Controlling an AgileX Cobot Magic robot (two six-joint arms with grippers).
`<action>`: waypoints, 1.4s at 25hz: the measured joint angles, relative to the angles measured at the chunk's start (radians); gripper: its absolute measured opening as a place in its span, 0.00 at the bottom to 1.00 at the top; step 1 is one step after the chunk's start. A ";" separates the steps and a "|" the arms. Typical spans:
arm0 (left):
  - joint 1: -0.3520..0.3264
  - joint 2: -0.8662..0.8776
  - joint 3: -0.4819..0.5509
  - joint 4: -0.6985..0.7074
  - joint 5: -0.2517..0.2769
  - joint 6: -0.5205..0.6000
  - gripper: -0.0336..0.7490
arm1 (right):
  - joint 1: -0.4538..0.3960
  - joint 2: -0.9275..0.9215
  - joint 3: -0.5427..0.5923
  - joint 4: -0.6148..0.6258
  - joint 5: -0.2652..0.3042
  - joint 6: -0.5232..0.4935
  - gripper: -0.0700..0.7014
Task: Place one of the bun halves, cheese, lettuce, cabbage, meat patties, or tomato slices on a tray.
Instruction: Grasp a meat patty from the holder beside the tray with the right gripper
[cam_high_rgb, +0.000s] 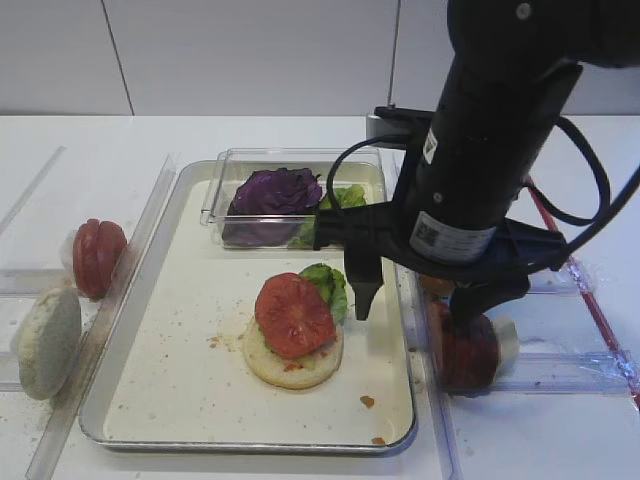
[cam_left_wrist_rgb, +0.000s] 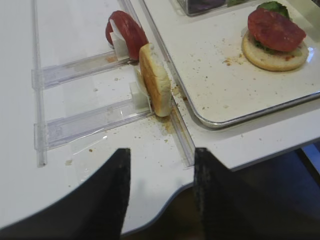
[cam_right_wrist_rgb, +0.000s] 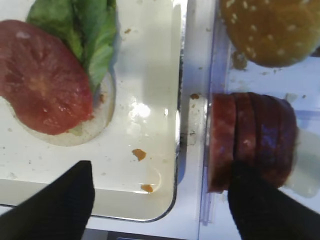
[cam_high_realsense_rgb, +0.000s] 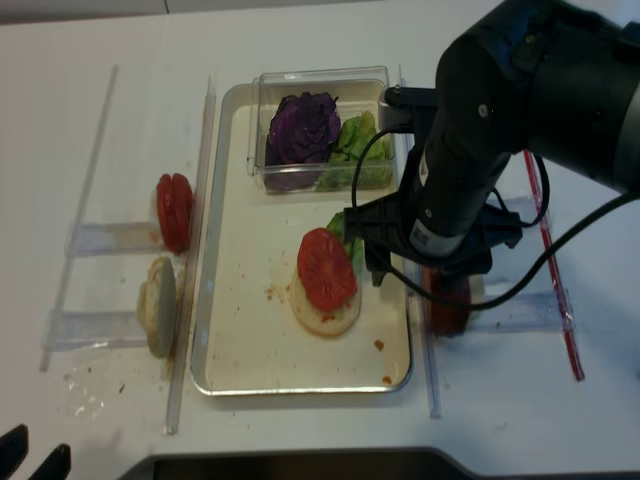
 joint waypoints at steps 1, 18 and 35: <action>0.000 0.000 0.002 0.000 0.000 0.000 0.41 | 0.000 0.000 0.000 0.002 -0.003 0.000 0.83; 0.000 0.000 0.001 0.000 0.000 0.000 0.41 | 0.000 0.004 0.000 -0.025 -0.010 0.006 0.83; 0.000 0.000 0.001 0.000 0.000 0.000 0.41 | 0.000 0.004 0.000 -0.059 -0.031 0.021 0.83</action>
